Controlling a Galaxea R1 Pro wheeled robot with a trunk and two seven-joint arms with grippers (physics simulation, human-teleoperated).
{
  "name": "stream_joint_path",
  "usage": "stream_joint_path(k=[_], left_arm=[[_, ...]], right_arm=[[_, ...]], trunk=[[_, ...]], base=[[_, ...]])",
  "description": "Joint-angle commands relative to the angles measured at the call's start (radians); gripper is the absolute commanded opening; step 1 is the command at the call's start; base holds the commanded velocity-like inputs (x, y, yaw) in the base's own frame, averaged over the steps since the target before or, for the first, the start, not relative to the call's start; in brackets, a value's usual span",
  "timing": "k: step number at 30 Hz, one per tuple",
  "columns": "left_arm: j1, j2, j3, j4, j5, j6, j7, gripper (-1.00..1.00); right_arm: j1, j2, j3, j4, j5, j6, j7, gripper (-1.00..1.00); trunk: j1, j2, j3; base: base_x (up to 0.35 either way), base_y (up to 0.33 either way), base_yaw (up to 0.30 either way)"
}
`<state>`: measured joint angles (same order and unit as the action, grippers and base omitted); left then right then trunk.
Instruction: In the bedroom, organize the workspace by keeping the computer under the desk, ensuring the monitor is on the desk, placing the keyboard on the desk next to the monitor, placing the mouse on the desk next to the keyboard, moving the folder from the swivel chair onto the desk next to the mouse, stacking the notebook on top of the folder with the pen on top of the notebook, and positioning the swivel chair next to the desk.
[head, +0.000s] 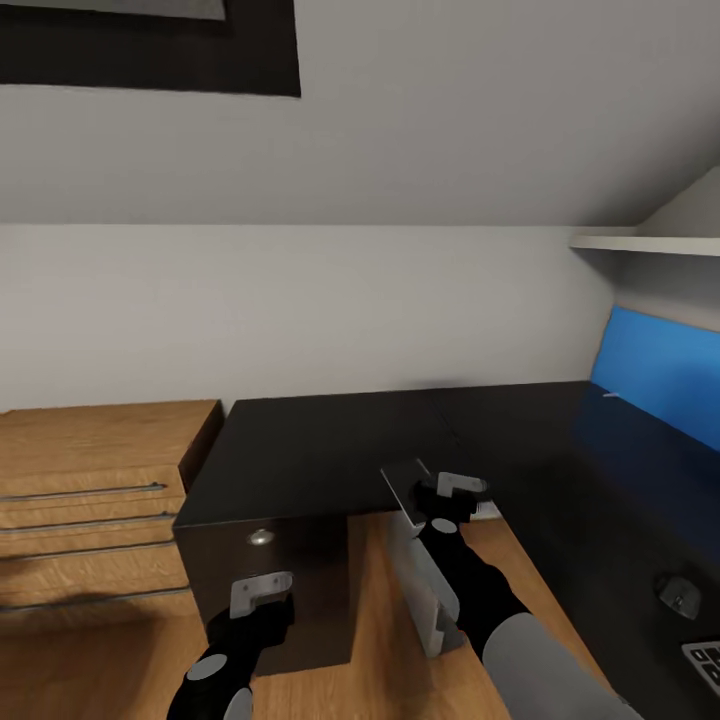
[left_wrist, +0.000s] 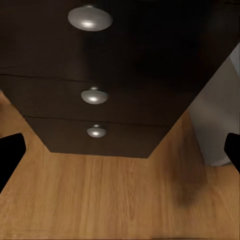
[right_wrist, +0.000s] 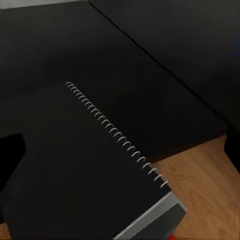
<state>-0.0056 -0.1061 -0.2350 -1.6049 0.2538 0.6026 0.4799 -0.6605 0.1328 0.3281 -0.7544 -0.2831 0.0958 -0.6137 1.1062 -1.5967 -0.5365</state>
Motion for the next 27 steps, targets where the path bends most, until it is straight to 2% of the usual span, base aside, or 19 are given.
stream_joint_path(k=[1,8,13,16,22,26,27], left_arm=[[-0.001,0.000,-0.001,-0.001,0.011,0.002,0.009,1.00],[-0.001,0.000,0.003,-0.001,0.011,0.002,0.009,1.00],[-0.001,0.000,0.008,-0.001,0.012,0.001,0.010,1.00],[-0.001,0.000,0.022,-0.001,0.012,0.000,0.010,1.00],[-0.001,0.000,0.038,-0.011,0.012,-0.008,0.009,1.00],[-0.001,0.000,0.048,-0.013,0.012,-0.027,0.009,1.00],[-0.001,0.000,0.061,-0.014,0.012,-0.045,0.009,1.00]], right_arm=[[-0.001,-0.001,0.004,-0.002,-0.004,0.007,-0.008,1.00],[-0.001,0.002,0.005,-0.002,-0.004,0.007,-0.008,1.00],[0.001,0.019,0.005,-0.002,-0.001,0.007,-0.010,1.00],[0.003,0.021,0.006,-0.002,0.000,0.007,-0.010,1.00],[0.007,0.022,0.056,-0.002,0.001,0.007,-0.011,1.00],[0.007,0.022,0.058,-0.002,0.001,0.007,-0.011,1.00],[0.007,0.022,0.058,-0.002,0.001,0.007,-0.011,1.00]], trunk=[[-0.001,-0.001,-0.001],[-0.001,-0.001,-0.001],[-0.001,-0.001,-0.001],[-0.001,-0.001,-0.001],[-0.001,-0.001,-0.001],[-0.001,-0.001,-0.001],[-0.001,-0.001,-0.001]], base=[[-0.283,0.000,0.269],[-0.321,0.000,0.275],[-0.262,0.000,0.278],[-0.093,0.000,0.278],[-0.014,0.000,0.278],[-0.001,0.000,0.278],[0.000,0.000,0.278]])
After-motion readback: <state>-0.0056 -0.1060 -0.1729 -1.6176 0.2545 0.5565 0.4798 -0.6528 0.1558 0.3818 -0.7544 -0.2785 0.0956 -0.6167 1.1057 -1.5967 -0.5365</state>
